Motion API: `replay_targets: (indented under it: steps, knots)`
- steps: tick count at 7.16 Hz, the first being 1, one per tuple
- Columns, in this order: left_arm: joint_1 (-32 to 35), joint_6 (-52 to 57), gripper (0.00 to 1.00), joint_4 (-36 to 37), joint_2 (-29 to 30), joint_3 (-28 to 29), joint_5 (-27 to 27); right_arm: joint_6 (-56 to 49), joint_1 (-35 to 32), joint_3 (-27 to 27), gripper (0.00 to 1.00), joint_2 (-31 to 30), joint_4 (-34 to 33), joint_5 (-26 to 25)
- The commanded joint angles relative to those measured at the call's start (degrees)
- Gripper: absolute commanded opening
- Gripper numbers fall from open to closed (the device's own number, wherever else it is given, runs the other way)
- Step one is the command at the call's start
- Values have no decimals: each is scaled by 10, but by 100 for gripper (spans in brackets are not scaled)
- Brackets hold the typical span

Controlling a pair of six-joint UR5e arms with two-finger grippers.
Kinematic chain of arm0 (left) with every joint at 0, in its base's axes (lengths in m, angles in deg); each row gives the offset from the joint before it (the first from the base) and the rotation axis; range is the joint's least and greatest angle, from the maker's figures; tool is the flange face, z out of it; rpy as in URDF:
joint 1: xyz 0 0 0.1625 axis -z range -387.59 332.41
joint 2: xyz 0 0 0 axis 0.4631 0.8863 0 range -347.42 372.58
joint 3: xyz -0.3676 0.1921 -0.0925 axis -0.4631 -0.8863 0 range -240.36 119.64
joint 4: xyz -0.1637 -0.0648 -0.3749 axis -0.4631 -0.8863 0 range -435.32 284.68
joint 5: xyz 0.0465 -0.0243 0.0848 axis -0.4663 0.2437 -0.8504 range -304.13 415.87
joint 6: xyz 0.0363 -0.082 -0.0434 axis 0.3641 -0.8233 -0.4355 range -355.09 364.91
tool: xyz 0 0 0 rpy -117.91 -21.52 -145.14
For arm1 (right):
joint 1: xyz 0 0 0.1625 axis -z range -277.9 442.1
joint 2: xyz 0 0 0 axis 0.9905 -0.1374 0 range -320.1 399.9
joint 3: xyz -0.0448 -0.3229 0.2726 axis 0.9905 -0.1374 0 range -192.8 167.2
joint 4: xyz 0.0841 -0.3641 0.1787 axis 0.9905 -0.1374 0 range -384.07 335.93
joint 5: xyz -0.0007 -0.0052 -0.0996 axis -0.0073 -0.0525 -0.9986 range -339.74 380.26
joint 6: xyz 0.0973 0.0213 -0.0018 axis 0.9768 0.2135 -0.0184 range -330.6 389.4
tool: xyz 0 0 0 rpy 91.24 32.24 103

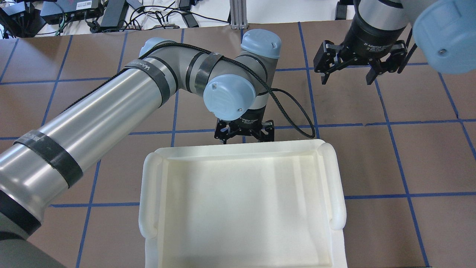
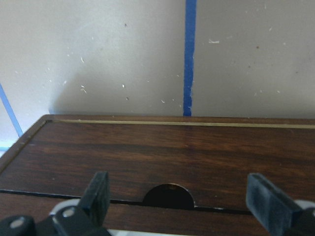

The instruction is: Put scissors in drawer and close it

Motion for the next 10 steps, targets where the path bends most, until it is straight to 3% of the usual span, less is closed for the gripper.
replay_targets:
  steps: [1, 2, 5, 8, 10]
  knots:
    - [-4, 48, 100, 34, -6, 3, -9, -1, 0, 0, 100, 0, 1, 0]
    - [-16, 84, 100, 1, -20, 11, -16, -1, 0, 0, 100, 0, 1, -1]
    - [-45, 83, 100, 3, -97, 46, -19, -2, 0, 4, 100, 0, -1, -2]
    - [-51, 57, 100, 4, -194, 46, -16, -2, 0, 4, 100, 0, -1, -2]
    - [-70, 21, 100, -2, -224, 21, -17, -2, 0, 4, 100, 0, -1, -2]
